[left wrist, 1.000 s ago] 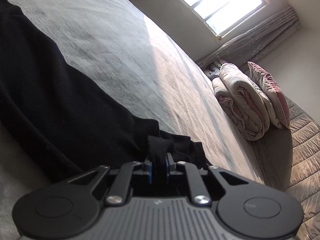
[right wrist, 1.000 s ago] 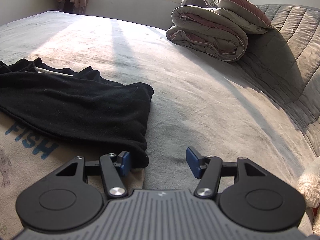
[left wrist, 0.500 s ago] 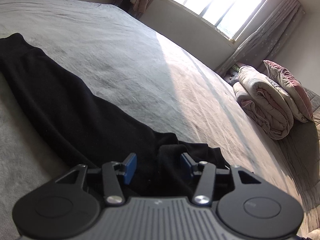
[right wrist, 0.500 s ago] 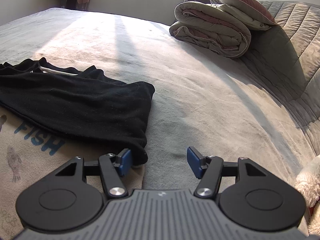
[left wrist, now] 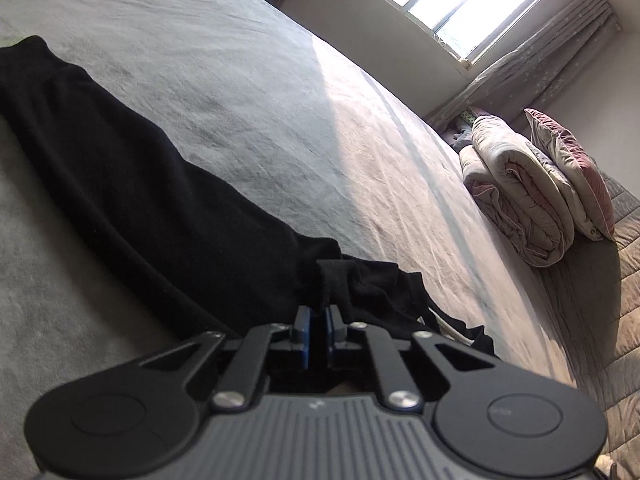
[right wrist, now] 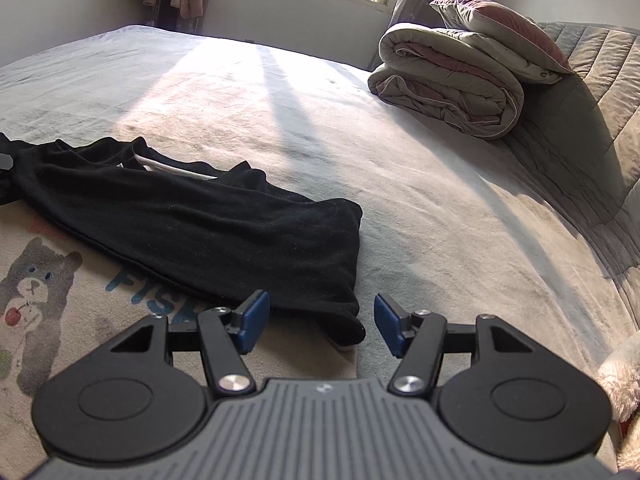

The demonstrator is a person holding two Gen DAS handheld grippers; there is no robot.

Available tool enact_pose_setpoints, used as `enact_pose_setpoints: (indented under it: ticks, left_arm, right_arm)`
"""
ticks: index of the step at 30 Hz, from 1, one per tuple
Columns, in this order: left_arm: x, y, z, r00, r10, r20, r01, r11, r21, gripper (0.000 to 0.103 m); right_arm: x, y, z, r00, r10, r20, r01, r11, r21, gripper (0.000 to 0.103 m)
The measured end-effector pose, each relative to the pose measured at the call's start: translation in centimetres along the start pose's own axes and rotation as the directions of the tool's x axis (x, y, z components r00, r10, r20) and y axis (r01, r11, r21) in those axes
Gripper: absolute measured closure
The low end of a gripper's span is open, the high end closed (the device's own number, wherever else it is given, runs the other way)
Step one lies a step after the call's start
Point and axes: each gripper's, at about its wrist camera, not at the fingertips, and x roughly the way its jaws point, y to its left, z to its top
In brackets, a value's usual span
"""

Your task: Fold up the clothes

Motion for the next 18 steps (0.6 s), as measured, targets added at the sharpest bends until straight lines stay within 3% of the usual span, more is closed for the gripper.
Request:
enact_pose_setpoints:
  ticks: [1, 3, 6, 9, 11, 13, 14, 16, 18]
  left_arm:
    - [0.2, 0.2, 0.2, 0.999, 0.030, -0.016, -0.030, 1.000, 0.010, 0.091]
    - [0.8, 1.2, 0.6, 0.998, 0.038, -0.051, -0.039, 0.999, -0.022, 0.072]
    - [1.7, 3.1, 1.6, 0.994, -0.087, -0.063, 0.078, 0.987, -0.138, 0.058]
    - [2.8, 3.6, 2.5, 0.984, -0.159, -0.079, 0.143, 0.974, -0.178, 0.053]
    - [3.8, 3.4, 2.9, 0.978, -0.186, -0.090, 0.168, 0.969, -0.184, 0.057]
    - [4.9, 3.0, 3.2, 0.965, -0.229, -0.127, 0.203, 0.961, -0.190, 0.074]
    - [5.3, 2.6, 3.2, 0.963, -0.232, -0.136, 0.206, 0.961, -0.182, 0.092]
    - [5.3, 1.7, 2.9, 0.971, -0.207, -0.118, 0.191, 0.972, -0.137, 0.095]
    - [4.3, 0.9, 2.5, 0.985, -0.171, -0.032, 0.169, 0.983, -0.073, 0.096]
  right_arm:
    - [0.0, 0.1, 0.1, 1.000, 0.000, 0.003, 0.000, 1.000, -0.004, 0.042]
    - [0.3, 0.2, 0.1, 1.000, 0.000, 0.002, 0.000, 1.000, -0.007, 0.042]
    - [0.7, 0.1, 0.0, 1.000, -0.004, -0.007, 0.004, 1.000, -0.010, 0.042]
    - [1.1, -0.3, 0.1, 1.000, -0.007, -0.008, 0.007, 1.000, 0.001, 0.042]
    - [1.3, -0.5, 0.2, 1.000, -0.007, -0.010, 0.007, 1.000, 0.017, 0.042]
    - [1.5, -0.8, 0.3, 1.000, -0.006, -0.011, 0.007, 0.999, 0.034, 0.042]
    - [1.6, -1.0, 0.3, 1.000, -0.006, -0.012, 0.007, 0.999, 0.042, 0.042]
    - [1.8, -1.2, 0.4, 1.000, -0.006, -0.014, 0.006, 0.998, 0.058, 0.042]
    - [1.9, -1.5, 0.4, 1.000, -0.007, -0.015, 0.008, 0.997, 0.072, 0.042]
